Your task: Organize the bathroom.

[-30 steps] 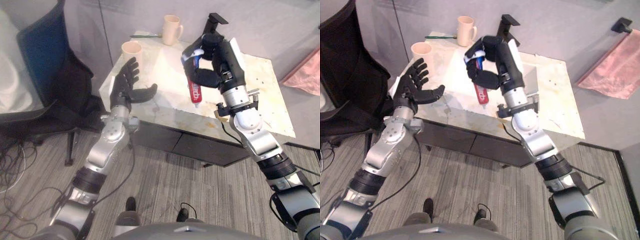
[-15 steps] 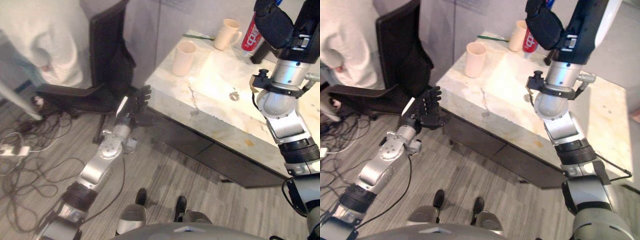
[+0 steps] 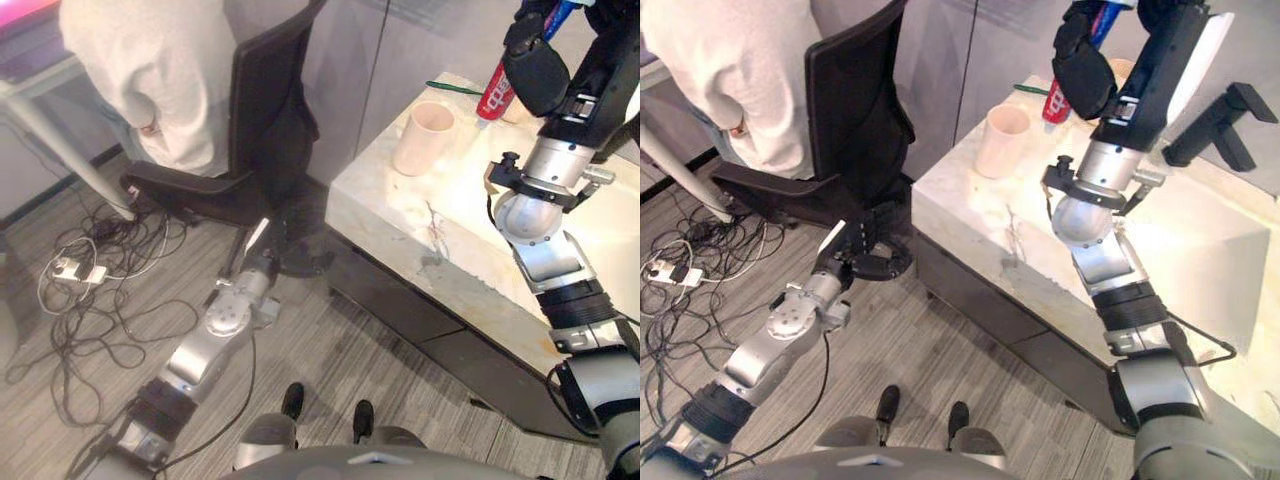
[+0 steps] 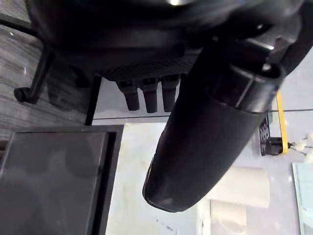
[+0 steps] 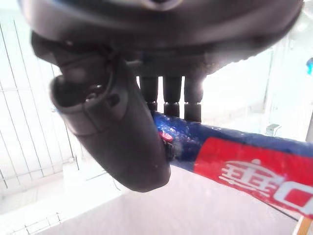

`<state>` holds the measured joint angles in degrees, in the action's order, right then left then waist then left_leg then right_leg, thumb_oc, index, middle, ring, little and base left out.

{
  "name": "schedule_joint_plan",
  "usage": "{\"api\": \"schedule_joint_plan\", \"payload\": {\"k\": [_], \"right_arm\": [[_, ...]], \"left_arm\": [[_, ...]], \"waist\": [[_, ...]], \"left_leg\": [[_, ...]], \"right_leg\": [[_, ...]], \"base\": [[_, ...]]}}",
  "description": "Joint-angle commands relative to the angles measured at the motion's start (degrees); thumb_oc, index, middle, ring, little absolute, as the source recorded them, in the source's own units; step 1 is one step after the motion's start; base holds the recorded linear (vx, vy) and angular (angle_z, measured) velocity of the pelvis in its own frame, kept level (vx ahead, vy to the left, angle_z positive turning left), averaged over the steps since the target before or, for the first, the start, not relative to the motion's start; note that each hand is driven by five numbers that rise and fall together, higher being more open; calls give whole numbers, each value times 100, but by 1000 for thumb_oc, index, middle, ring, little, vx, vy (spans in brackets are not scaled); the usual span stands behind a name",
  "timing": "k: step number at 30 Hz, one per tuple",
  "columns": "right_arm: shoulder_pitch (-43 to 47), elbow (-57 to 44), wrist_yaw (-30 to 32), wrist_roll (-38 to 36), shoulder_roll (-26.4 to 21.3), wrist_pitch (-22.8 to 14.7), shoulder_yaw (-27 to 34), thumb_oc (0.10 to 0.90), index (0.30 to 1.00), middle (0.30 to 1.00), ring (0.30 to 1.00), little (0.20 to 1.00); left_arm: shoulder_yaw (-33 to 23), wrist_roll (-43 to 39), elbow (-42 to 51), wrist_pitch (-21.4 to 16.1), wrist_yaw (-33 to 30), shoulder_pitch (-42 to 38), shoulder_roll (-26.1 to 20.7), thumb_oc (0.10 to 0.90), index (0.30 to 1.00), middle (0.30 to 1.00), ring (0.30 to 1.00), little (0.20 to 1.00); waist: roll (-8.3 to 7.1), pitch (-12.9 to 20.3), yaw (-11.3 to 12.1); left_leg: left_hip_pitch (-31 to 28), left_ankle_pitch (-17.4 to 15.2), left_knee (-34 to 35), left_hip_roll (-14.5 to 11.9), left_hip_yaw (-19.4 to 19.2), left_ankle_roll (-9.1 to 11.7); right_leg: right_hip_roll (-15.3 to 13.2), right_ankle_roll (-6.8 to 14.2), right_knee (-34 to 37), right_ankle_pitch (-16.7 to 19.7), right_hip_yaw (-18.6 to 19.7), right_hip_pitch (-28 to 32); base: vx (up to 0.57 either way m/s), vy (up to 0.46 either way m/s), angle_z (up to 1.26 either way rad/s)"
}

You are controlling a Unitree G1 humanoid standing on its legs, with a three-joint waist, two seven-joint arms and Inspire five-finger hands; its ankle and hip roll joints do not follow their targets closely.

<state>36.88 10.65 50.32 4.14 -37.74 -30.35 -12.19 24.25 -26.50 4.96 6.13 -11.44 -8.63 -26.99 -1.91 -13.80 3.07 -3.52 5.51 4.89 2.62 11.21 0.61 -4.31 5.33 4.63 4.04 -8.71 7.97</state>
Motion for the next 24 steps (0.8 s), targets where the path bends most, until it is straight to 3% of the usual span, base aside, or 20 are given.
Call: {"api": "schedule_joint_plan", "payload": {"k": [1,5,6,7,10,11,12,14,15,17,18,21,24], "right_arm": [[518,-141,354,76,-328,-443,293,400,300,300,300,300],[462,-22,162,-213,-470,-454,425,400,300,300,300,300],[412,7,166,-224,-481,-476,435,400,300,300,300,300],[312,2,186,-243,-501,-502,460,400,300,300,300,300],[132,-168,189,-146,-491,-423,592,400,300,300,300,300],[63,-246,164,-114,-464,-408,658,400,300,300,300,300],[43,-266,149,-93,-444,-407,680,400,300,300,300,300],[35,-321,108,39,-376,-375,701,400,300,300,300,300],[31,-349,121,137,-391,-358,702,400,300,300,300,300],[-49,-398,178,203,-461,-406,706,400,300,300,300,300],[-139,-397,218,225,-519,-501,701,400,300,300,300,300],[-114,-255,100,-12,-644,-780,709,400,300,300,300,300],[-28,-252,11,-46,-686,-771,691,400,300,300,300,300]], "left_arm": [[286,-34,527,-755,117,-16,33,800,900,900,900,900],[420,-78,585,-812,210,-31,32,800,900,900,900,900],[464,-60,599,-839,213,-26,30,800,900,900,900,900],[457,-21,652,-877,229,26,25,800,900,900,900,900],[419,-8,672,-905,333,76,46,800,900,900,900,900],[419,-16,664,-913,353,98,53,800,900,900,900,900],[421,-11,648,-924,369,100,55,800,900,900,900,900],[454,-17,547,-946,458,89,67,800,900,900,900,900],[486,-39,488,-986,540,77,73,800,900,900,900,900],[584,-36,450,-1038,538,65,67,800,900,900,900,900],[638,-49,417,-1086,555,83,62,800,900,900,900,900],[656,-41,426,-1072,485,101,66,800,900,900,900,900],[747,-108,442,-948,390,78,39,800,900,900,900,900]], "waist": [[-113,826,45],[-190,740,40],[-209,698,60],[-253,599,95],[-278,491,113],[-283,451,117],[-280,444,108],[-226,439,58],[-149,445,50],[-71,421,34],[-59,385,52],[-112,515,130],[-66,646,139]], "left_leg": [[-551,-1156,-243,-35,-1010,-67],[-232,-1282,-1077,-94,-1131,117],[-82,-1218,-1369,-56,-1086,154],[184,-1123,-2146,10,-1095,201],[676,-1051,-3050,45,-1114,258],[820,-1086,-3070,10,-1176,241],[840,-1112,-2964,-39,-1244,231],[766,-1142,-2064,-254,-1679,205],[686,-920,-1277,-310,-1991,225],[814,-530,-841,-352,-2252,287],[945,-296,-909,-351,-2254,322],[778,-484,-654,-157,-2039,195],[411,-501,-317,-125,-2051,77]], "right_leg": [[140,257,-21,-164,38,-533],[129,150,-28,-282,-79,-392],[132,115,-29,-300,-112,-354],[104,31,-53,-329,-167,-297],[65,-57,-180,-370,-226,-295],[64,-59,-226,-397,-243,-267],[77,-53,-232,-413,-260,-254],[130,-5,-218,-490,-394,-162],[193,28,-176,-553,-478,-57],[314,36,-138,-643,-498,88],[351,13,-195,-721,-468,147],[215,91,-141,-713,-543,211],[120,177,-516,-861,-783,136]], "base": [[158,-120,37],[93,-117,26],[88,-146,34],[47,-128,29],[57,-85,31],[83,-36,29],[148,10,25],[205,77,28],[223,103,35],[202,73,22],[180,59,-3],[151,94,-12],[138,84,-28]]}}
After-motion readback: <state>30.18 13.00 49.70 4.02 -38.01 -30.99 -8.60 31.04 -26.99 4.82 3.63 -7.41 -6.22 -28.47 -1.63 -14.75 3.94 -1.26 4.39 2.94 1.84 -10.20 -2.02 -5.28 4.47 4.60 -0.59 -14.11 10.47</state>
